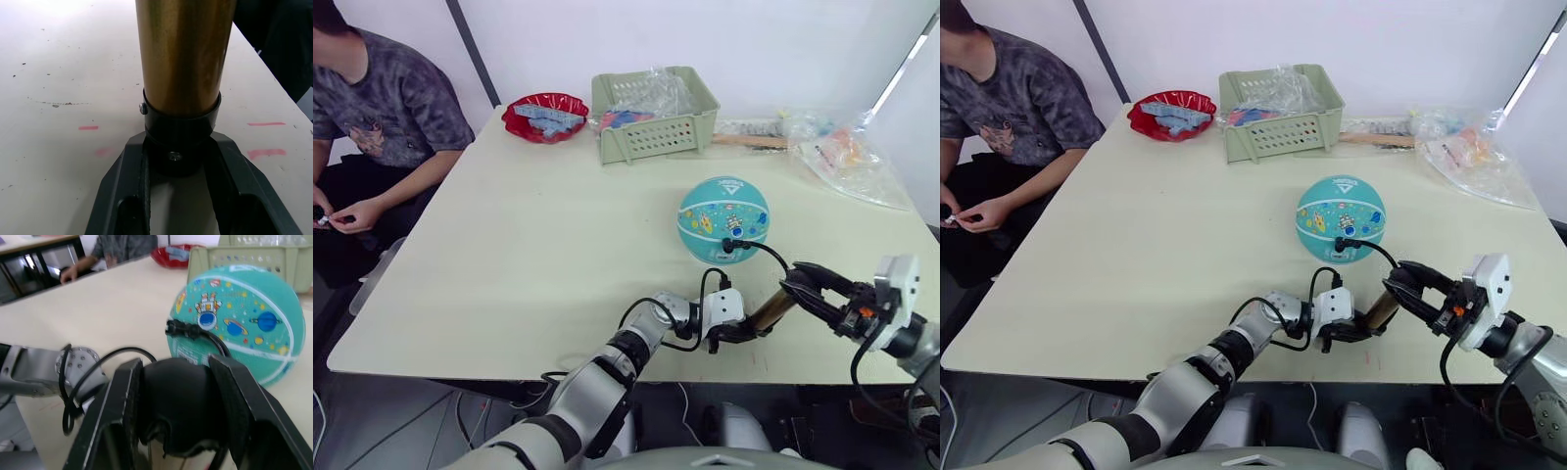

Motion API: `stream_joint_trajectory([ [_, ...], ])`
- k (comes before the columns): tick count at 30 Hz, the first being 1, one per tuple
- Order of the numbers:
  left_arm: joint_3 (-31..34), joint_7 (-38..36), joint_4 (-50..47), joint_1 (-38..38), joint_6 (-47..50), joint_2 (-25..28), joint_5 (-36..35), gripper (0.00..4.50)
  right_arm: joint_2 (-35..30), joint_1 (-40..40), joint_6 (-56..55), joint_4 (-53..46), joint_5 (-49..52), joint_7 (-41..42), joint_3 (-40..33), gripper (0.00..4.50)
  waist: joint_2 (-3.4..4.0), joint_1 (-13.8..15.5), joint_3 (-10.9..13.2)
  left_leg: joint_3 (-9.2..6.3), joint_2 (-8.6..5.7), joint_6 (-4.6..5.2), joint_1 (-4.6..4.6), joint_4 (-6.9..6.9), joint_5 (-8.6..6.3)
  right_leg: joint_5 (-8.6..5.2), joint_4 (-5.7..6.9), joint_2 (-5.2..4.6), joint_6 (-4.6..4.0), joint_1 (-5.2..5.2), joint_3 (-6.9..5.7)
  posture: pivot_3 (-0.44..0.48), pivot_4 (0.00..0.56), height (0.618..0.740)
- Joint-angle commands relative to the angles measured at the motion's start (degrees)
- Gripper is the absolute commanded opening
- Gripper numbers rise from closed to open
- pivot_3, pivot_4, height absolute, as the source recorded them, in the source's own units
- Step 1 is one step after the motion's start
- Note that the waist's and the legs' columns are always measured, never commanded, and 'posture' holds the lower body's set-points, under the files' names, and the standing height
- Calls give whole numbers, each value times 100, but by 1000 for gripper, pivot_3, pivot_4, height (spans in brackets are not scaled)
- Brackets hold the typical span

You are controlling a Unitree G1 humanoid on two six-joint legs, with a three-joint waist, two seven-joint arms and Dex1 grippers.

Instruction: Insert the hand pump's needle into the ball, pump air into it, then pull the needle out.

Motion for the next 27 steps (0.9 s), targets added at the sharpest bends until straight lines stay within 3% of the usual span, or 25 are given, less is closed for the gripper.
stream_joint_trajectory([
  [1, -203, -57, 595, 309, 363, 245, 359, 1108, 48, 341, 132, 245, -355, 36, 391, 1599, -5, -3, -5, 0, 1, 0, 1, 0, 0, 0, 0, 0, 0, 0, 0, 0, 150, 738],
  [9, -215, -54, 604, 296, 352, 237, 362, 1108, -113, 132, 386, -112, 265, -90, -249, 1599, 4, 0, 1, 0, 2, 0, 1, 0, 0, 0, 0, 0, 0, 1, 0, 0, 150, 738],
  [18, -217, -54, 611, 297, 359, 215, 346, 1108, -852, -452, 1051, -425, 1467, -205, -1620, 1599, 61, 20, 55, 4, -11, 0, -10, 1, 0, 1, -4, -16, 1, -3, -3, 0, 150, 738],
  [27, -239, -53, 622, 290, 347, 210, 352, 1108, -1404, -1200, 1584, -276, 2428, -519, -2551, 1599, 58, 14, 87, 6, -14, 0, -10, 5, 0, 2, -3, -18, 4, -2, -1, 0, 150, 738],
])
